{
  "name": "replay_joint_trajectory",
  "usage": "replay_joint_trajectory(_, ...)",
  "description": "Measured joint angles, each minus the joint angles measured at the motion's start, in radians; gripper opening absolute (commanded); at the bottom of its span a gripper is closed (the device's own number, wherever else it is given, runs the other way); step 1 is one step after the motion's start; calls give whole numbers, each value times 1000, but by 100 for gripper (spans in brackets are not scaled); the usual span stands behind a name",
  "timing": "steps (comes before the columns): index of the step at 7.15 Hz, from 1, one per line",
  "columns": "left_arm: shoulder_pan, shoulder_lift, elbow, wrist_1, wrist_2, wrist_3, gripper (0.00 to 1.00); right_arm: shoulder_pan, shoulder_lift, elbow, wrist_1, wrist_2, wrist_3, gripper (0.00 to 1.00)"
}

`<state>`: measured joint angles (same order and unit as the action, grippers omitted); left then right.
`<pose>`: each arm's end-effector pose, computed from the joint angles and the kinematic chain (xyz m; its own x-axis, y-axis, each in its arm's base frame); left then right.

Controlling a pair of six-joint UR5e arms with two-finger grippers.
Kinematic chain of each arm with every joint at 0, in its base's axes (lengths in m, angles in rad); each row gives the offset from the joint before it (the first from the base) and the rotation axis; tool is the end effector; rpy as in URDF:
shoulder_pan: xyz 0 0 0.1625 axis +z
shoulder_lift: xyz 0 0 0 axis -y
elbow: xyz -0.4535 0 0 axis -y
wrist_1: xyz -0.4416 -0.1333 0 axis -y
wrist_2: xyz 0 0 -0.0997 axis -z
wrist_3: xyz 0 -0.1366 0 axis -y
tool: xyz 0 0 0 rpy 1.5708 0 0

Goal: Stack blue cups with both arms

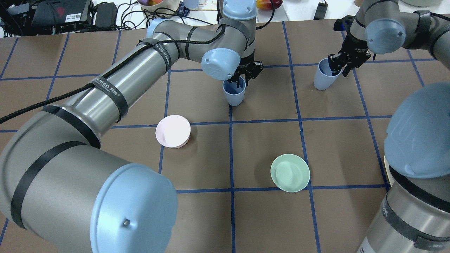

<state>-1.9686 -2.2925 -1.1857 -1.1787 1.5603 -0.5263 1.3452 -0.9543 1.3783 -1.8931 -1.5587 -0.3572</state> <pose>-0.4433 -0.7070 0.2262 -0.9912 -0.1270 0.0369 -0.1285 0.9908 -0.0427 -0.0362 -0.7612 0.2048 -0.9906 -0.1284 -0.0468 -0.1322 0.9870 0.0909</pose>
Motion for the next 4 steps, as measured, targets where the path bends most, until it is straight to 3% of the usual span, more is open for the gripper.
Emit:
replay_joint_trajectory(2, 13, 55, 9, -28, -2, 2, 100, -2, -7, -17, 76, 1, 1, 0)
replay_joint_trajectory(4, 68, 181, 71, -269, -6, 38, 100, 2, -31, -67, 166, 8, 6, 0)
